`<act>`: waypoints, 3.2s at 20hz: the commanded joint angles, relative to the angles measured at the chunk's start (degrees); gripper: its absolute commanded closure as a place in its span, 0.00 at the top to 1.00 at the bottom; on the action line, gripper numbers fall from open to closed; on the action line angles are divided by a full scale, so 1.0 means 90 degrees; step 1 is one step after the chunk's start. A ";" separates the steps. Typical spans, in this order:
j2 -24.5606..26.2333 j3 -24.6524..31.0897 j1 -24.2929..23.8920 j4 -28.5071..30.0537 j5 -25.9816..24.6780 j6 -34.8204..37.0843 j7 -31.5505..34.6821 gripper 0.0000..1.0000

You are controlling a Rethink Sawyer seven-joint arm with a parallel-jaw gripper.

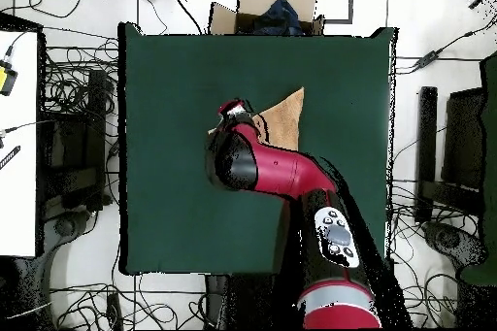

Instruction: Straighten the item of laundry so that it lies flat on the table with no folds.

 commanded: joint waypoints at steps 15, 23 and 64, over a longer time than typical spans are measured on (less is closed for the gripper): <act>0.0939 0.0543 0.0058 0.0455 0.0495 0.0569 0.0794 1.00; 0.1438 0.0462 -0.0022 0.0390 0.0293 -0.0224 0.0811 1.00; 0.3297 0.1680 0.0248 -0.1593 0.1195 -0.2251 0.1506 1.00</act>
